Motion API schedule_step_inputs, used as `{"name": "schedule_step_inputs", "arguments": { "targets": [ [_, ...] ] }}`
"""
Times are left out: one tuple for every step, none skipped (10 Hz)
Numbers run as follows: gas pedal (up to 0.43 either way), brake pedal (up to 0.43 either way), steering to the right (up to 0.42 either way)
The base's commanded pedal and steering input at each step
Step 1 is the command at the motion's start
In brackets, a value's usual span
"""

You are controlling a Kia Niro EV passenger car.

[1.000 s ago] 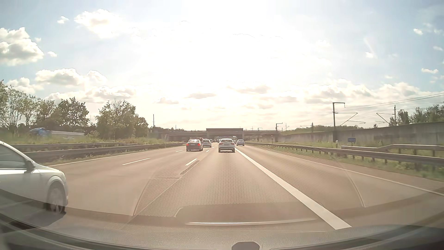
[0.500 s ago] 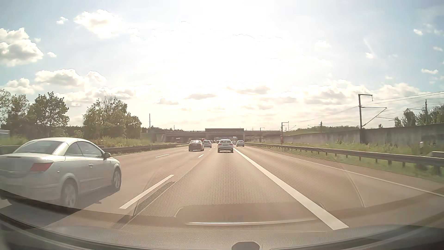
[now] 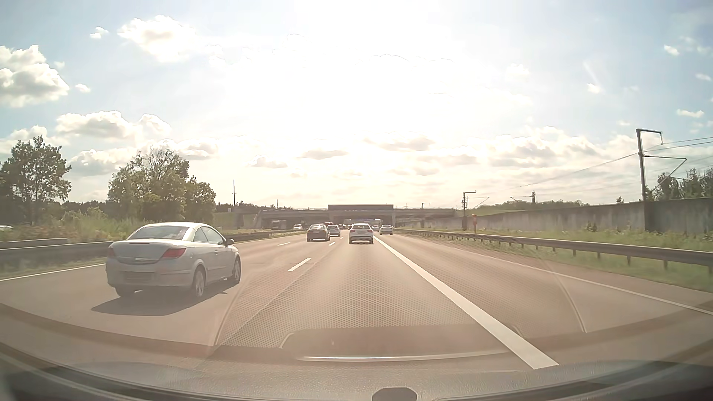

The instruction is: Follow the waypoints while adhering to traffic rules and regulations

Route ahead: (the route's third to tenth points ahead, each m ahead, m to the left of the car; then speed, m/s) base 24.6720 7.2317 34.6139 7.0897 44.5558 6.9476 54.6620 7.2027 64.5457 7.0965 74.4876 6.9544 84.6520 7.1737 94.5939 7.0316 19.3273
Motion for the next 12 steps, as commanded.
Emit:
{"name": "schedule_step_inputs", "arguments": {
  "targets": [
    [0.059, 0.000, -0.001],
    [0.059, 0.000, -0.001],
    [0.087, 0.000, -0.001],
    [0.110, 0.000, -0.002],
    [0.110, 0.000, -0.002],
    [0.110, 0.000, -0.002],
    [0.138, 0.000, -0.002],
    [0.157, 0.000, -0.002],
    [0.169, 0.000, -0.002],
    [0.177, 0.000, -0.002],
    [0.209, 0.000, -0.003],
    [0.220, 0.000, -0.003]
  ]
}}
